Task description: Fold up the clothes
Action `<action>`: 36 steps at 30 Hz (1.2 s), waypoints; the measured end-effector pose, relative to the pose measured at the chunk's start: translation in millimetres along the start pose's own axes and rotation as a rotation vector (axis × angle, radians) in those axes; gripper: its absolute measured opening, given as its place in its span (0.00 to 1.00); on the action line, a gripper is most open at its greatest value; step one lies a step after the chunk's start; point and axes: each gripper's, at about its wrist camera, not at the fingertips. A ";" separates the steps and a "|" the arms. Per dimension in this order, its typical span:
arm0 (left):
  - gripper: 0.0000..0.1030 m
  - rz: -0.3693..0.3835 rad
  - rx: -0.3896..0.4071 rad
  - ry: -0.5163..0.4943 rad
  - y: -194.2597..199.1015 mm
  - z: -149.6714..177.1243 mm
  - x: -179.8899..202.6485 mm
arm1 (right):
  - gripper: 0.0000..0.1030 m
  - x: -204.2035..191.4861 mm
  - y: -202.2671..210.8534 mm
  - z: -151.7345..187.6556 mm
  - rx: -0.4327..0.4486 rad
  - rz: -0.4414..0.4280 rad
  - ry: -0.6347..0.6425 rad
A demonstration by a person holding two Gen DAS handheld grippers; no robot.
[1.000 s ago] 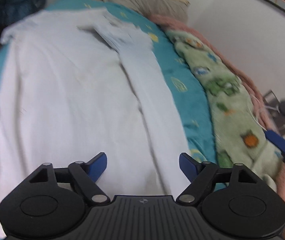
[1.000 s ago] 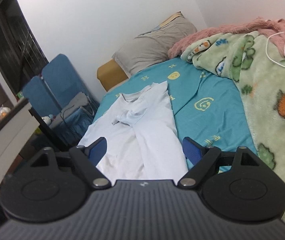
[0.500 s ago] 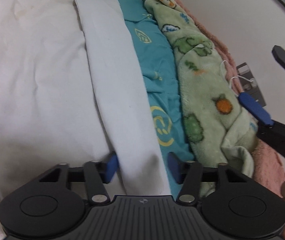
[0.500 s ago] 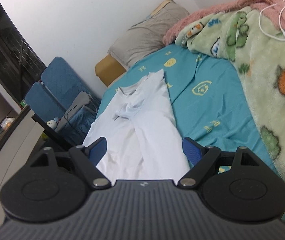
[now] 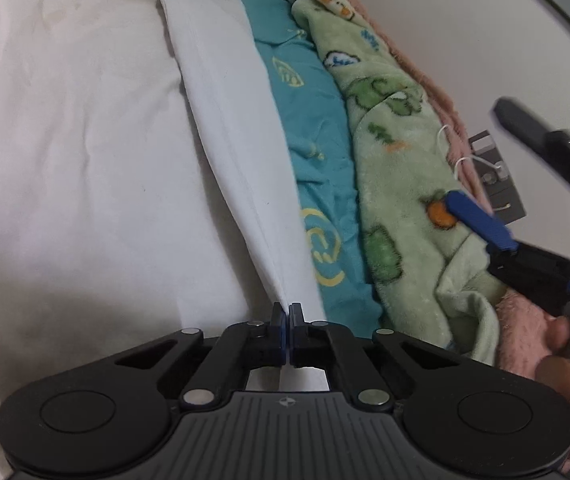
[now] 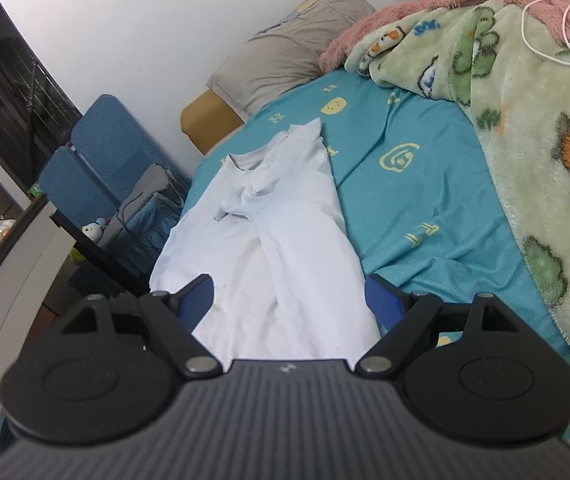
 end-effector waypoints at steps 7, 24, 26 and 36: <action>0.01 0.047 0.020 0.081 53.6 -6.2 -9.8 | 0.82 2.8 0.9 -0.5 0.001 0.033 0.013; 0.14 -0.286 -0.014 0.037 68.9 0.0 -27.2 | 0.82 0.0 -4.4 4.3 -0.027 0.077 0.044; 0.29 -0.268 0.008 0.072 75.5 -11.4 -32.9 | 0.82 -0.8 -4.8 4.4 -0.021 0.086 0.054; 0.63 -0.378 0.255 0.189 47.3 -161.7 -73.8 | 0.81 2.8 -34.9 -5.9 0.050 0.133 0.086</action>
Point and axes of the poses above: each gripper's, at about its wrist camera, not at the fingertips, and y roughly against the way its jaws point, x to its right, z to its underside, and after that the axes turned 13 degrees about -z, right-handed
